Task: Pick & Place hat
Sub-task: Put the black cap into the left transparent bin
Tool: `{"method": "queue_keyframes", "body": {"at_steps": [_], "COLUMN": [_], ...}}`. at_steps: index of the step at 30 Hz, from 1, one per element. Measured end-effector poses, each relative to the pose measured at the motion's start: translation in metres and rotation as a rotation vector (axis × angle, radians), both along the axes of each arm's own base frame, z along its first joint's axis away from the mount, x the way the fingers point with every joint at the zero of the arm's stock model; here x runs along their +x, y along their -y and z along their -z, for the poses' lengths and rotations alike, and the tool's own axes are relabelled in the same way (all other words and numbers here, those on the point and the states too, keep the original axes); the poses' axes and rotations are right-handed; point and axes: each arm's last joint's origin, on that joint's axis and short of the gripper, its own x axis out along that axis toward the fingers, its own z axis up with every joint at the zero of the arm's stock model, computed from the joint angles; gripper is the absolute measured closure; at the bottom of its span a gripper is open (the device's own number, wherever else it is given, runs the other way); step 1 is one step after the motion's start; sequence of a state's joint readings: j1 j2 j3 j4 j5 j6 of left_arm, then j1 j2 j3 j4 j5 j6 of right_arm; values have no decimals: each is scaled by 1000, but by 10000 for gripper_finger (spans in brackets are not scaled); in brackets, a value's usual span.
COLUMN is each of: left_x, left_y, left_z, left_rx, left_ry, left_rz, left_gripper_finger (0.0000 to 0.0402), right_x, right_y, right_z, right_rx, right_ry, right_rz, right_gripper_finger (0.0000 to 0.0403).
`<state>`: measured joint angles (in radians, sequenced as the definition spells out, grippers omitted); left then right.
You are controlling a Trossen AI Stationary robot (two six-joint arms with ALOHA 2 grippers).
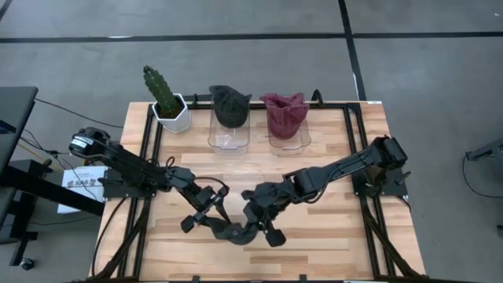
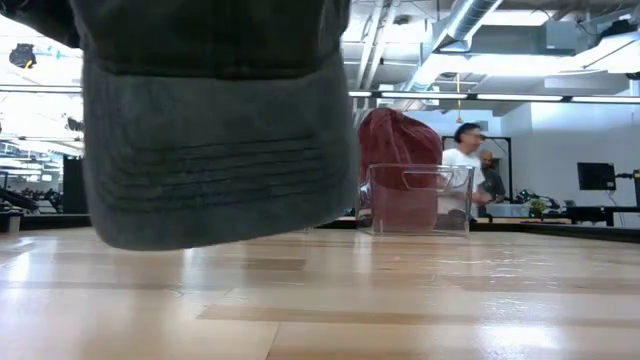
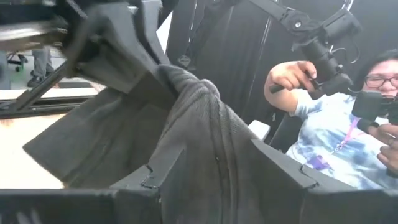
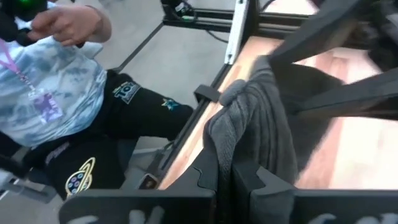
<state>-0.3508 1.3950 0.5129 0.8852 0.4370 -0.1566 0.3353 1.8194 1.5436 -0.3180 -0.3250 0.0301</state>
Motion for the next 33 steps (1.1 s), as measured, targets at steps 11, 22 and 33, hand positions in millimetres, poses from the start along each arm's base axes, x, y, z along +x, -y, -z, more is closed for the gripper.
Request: {"method": "queue_keyframes", "body": {"at_steps": [11, 22, 33], "left_x": [0, 0, 1], "left_y": [0, -1, -2], "left_z": [-1, -1, -1], "left_rx": [0, 16, 33], "left_ry": [5, 20, 34], "left_rz": [0, -17, -89], "left_gripper_finger": [229, 229, 229], "right_x": [-7, -7, -6], "right_y": [-12, -13, -10], "right_z": [4, 4, 3], "right_rx": [-34, -22, -24], "right_ry": [-40, -43, -40], "right_rz": [26, 6, 7], "right_gripper_finger": [403, 403, 403]}}
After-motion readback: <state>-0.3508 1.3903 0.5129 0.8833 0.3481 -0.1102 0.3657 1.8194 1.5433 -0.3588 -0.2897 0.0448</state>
